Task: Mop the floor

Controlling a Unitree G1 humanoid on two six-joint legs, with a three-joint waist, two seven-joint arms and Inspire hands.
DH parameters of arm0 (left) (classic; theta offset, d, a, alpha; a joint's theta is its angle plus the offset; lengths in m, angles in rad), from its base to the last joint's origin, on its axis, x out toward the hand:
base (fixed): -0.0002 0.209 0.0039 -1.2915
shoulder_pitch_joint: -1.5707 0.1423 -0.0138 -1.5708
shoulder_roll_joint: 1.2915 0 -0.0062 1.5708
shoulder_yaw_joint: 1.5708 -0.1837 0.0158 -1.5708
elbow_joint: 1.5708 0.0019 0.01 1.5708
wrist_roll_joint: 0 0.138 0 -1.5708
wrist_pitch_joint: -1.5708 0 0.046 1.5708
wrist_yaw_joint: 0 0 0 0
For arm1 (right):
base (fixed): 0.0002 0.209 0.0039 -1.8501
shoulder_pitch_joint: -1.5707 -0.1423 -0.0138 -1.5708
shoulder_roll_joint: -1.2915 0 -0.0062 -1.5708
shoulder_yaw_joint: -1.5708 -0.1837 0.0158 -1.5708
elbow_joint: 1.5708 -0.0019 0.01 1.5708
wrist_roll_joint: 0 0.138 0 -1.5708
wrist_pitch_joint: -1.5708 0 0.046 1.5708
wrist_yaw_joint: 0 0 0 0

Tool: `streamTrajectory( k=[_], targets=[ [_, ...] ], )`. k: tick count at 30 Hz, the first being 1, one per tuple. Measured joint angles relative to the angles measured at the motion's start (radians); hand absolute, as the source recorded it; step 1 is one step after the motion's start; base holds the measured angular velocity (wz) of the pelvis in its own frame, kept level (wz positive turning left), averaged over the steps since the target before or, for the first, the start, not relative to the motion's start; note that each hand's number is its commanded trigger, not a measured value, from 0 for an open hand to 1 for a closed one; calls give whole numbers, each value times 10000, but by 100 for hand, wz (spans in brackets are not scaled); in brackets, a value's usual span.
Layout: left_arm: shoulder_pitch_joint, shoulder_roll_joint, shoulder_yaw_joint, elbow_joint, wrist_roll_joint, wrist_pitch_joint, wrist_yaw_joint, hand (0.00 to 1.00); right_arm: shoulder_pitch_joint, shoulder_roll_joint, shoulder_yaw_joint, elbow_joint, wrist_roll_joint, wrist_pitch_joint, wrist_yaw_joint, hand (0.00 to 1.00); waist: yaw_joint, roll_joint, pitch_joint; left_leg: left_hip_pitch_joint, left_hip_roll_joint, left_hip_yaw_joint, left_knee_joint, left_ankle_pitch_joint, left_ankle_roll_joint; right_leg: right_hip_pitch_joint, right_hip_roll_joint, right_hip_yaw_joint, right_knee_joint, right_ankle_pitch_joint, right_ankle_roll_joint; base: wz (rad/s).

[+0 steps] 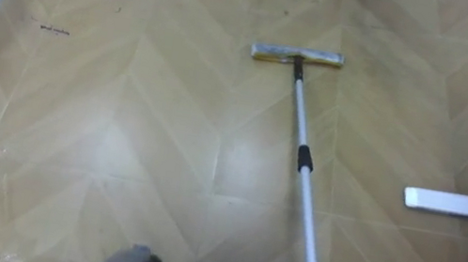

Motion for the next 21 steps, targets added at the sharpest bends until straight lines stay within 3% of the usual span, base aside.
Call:
streamTrajectory(
  k=[1, 2, 3, 4, 5, 6, 7, 8, 9, 10, 12, 13, 14, 15, 16, 17, 19, 21],
  targets=[
    [27, 2, -190, 2, -465, -28, 79, 0, -560, -160, 3, 71, -61, 77, 12, 100, 241, -110, 32, -604, 18, 22, 857, 1096, -6, -180, 54, 233, 374, -130, -6, -61],
    [35, -9, -281, 5, -865, -117, 86, 0, -1123, -362, 7, 70, -16, 62, 44, 100, 514, -145, 54, -1196, 17, 98, 1728, 2139, -190, -300, 221, 454, 551, -163, -7, -59],
    [32, 0, -298, 9, -905, -171, 84, 0, -1413, -441, 19, 70, -2, 59, 100, 100, 600, -132, 54, -1438, 13, 160, 2163, 2255, -217, -309, 300, 532, 611, -212, 10, -44],
    [25, 93, -372, -6, -917, -298, 82, 0, -1972, -513, 61, 99, 33, 2, 247, 100, 711, -191, 71, -1781, -45, 360, 2515, 2046, -90, -305, 296, 615, 680, -252, 30, -27],
    [11, 214, -388, 24, -1047, -475, 78, 0, -2435, -530, 275, 237, 287, -103, 419, 100, 862, -291, 92, -1856, -30, 690, 2001, 1492, 75, -298, 280, 747, 666, -297, 110, -17],
    [12, 252, -386, 35, -1053, -539, 67, 0, -2589, -544, 360, 254, 430, -151, 489, 100, 868, -283, 77, -1794, -62, 781, 1424, 1239, 54, -276, 236, 748, 633, -328, 169, 10],
    [-27, 325, -371, 60, -1026, -641, -3, 0, -2685, -611, 572, 200, 856, -284, 598, 100, 854, -362, 83, -1383, -238, 895, -453, 799, 21, -188, 115, 743, 576, -416, 334, 38],
    [-59, 393, -366, 56, -995, -691, -118, 0, -2653, -676, 664, 192, 1307, -290, 655, 100, 824, -260, 61, -808, -298, 897, -2419, 469, -8, -43, 136, 711, 494, -496, 487, 43],
    [-78, 433, -360, 68, -970, -697, -195, 0, -2586, -696, 672, 190, 1464, -281, 686, 100, 821, -211, 64, -560, -295, 913, -3092, 219, 82, 40, 126, 695, 473, -557, 572, 42],
    [-145, 499, -364, 150, -966, -686, -298, 0, -2342, -739, 636, 204, 1720, -302, 756, 100, 769, -122, 27, -320, -357, 1156, -3474, -390, 611, 216, -84, 673, 406, -708, 729, 42],
    [-216, 470, -457, 212, -975, -631, -428, 0, -1689, -1006, 631, 221, 2112, -304, 860, 100, 654, 4, -40, -99, -363, 1585, -3678, -705, 1066, 647, -365, 576, -6, -724, 969, 52],
    [-253, 466, -464, 202, -964, -631, -502, 0, -1291, -1266, 614, 326, 2129, -304, 915, 100, 489, 119, -72, 69, -461, 1819, -3747, -1030, 1450, 768, -524, 732, -47, -650, 1136, 61],
    [-300, 460, -369, 209, -970, -620, -513, 0, -949, -1527, 634, 576, 2104, -301, 904, 100, 323, 203, -47, 131, -783, 1858, -3695, -1279, 1676, 379, -602, 1114, 794, -198, 1251, 58],
    [-353, 469, -312, 180, -969, -635, -496, 0, -686, -1615, 658, 619, 2121, -282, 873, 100, 254, 237, -56, 165, -942, 1876, -3642, -1426, 1762, 78, -634, 1408, 1384, 268, 1405, 46],
    [-410, 485, -264, 78, -941, -682, -418, 0, -151, -1598, 672, 607, 2133, -241, 763, 100, 186, 375, -116, 244, -1062, 1855, -3500, -1726, 1854, -422, -510, 1897, 2349, 1257, 1480, 17],
    [-406, 492, -260, -131, -925, -778, -326, 0, 282, -1574, 684, 570, 2229, -153, 689, 100, 166, 561, -155, 289, -1061, 1762, -3383, -2010, 1970, -983, -307, 2075, 2902, 1729, 1608, 5],
    [-444, 478, -306, -357, -810, -925, -298, 0, 559, -1235, 639, 566, 2291, -148, 552, 100, -108, 825, -110, 401, -1063, 1653, -3439, -2252, 2048, -1787, -170, 2019, 2855, 1725, 1623, 3],
    [-449, 415, -353, -369, -787, -947, -285, 0, 754, -818, 603, 557, 2336, -148, 474, 100, -370, 844, -118, 649, -1162, 1647, -3670, -2405, 2042, -2419, -176, 2038, 1793, 1711, 1639, -5]
  ],
)
